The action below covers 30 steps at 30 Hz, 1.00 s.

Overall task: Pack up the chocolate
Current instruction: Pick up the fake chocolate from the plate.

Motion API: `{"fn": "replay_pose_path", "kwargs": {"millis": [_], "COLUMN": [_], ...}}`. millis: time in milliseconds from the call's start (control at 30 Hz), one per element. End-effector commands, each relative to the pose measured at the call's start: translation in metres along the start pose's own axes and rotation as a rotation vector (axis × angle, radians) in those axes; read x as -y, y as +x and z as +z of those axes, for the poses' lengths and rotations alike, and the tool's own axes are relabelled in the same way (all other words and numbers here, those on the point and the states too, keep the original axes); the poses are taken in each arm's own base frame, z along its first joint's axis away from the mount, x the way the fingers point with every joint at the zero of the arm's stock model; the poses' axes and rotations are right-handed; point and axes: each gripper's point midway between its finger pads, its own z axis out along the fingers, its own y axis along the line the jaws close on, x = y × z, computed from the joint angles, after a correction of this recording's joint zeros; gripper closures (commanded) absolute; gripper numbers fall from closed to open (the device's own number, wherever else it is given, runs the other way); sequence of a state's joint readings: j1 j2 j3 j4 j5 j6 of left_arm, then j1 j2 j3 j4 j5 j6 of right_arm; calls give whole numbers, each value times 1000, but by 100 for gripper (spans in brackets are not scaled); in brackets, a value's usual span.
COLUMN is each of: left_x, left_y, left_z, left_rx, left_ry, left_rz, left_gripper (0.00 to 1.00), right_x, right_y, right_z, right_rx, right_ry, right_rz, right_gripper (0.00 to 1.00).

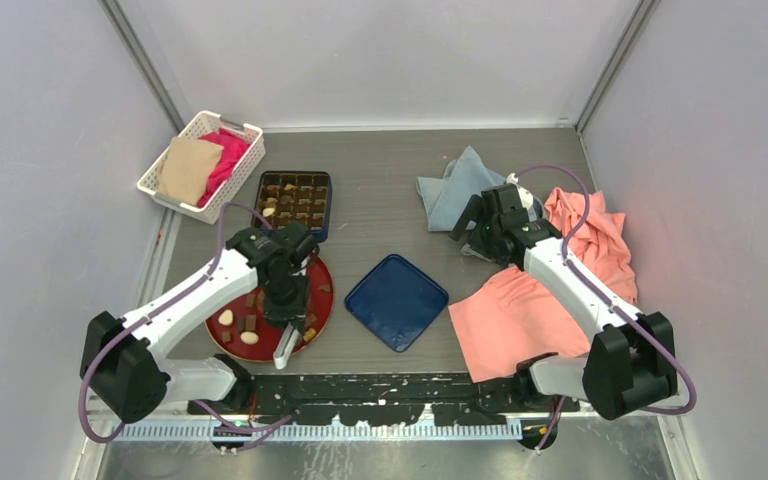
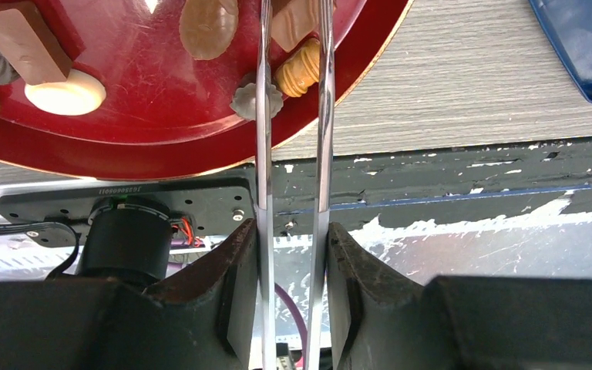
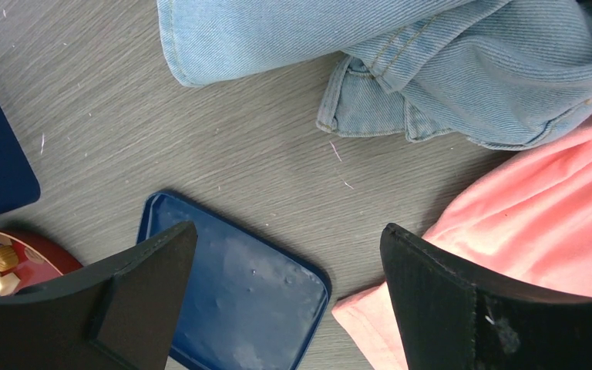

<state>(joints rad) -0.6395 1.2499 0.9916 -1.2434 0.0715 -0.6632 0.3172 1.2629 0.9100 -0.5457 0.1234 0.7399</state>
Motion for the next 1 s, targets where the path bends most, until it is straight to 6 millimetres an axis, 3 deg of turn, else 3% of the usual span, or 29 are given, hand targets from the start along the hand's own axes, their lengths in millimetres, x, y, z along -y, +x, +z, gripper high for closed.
{"fn": "replay_pose_path", "kwargs": {"millis": [0,300,733,967], "left_x": [8,6,0,-2], "left_y": [0,1,-15,-13], "left_z": [3,7,-9,-7], "left_rx": [-1,-14,108,98], "left_ry": [23,-18,-50,-61], "left_rz": [-3,4,-30,-37], "left_gripper": [65,62,63,63], "right_x": [-13,-11,-14,-14], "right_y": [-10,-9,-10,-10], "right_z": [-4,-5,-7,-8], "right_rx": [40,37,40,42], "right_ry": [-50,-48,-61,-63], "right_rz": [1,-2,-4,-3], "right_gripper": [6,6,6,6]}}
